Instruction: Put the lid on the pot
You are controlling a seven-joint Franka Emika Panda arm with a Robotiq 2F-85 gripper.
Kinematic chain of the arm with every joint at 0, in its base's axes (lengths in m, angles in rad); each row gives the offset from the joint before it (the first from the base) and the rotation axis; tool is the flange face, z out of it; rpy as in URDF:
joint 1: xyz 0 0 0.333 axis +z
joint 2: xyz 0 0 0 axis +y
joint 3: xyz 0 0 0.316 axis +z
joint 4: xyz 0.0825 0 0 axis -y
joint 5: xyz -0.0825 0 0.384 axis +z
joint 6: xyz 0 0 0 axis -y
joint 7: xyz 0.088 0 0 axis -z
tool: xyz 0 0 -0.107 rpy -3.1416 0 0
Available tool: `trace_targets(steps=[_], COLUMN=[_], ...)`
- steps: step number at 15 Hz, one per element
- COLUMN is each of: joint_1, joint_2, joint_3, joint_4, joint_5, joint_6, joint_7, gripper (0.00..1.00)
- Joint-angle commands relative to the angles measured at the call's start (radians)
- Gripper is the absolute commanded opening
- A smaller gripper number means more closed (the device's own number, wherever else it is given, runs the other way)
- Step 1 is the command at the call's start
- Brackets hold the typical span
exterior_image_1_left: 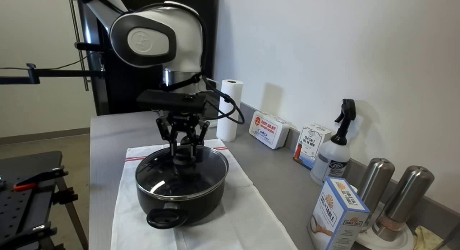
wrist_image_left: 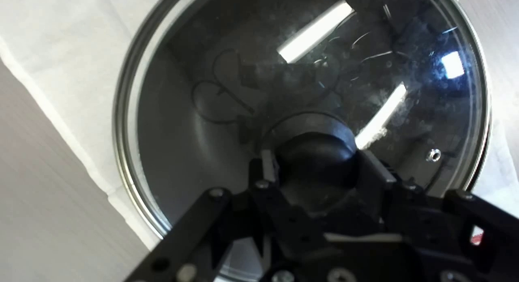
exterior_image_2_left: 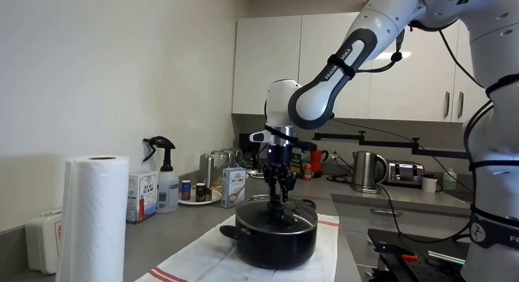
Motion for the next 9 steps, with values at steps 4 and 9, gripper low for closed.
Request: trace_targets(steps=[4, 9], joint_1=[-0.008, -0.023], joint_2=[-0.032, -0.035], joint_3=[0.009, 0.013], joint_4=[-0.014, -0.01], joint_5=[0.051, 0.147], joint_6=[-0.015, -0.02], joint_7=[-0.037, -0.104], gripper=[0.25, 0.25])
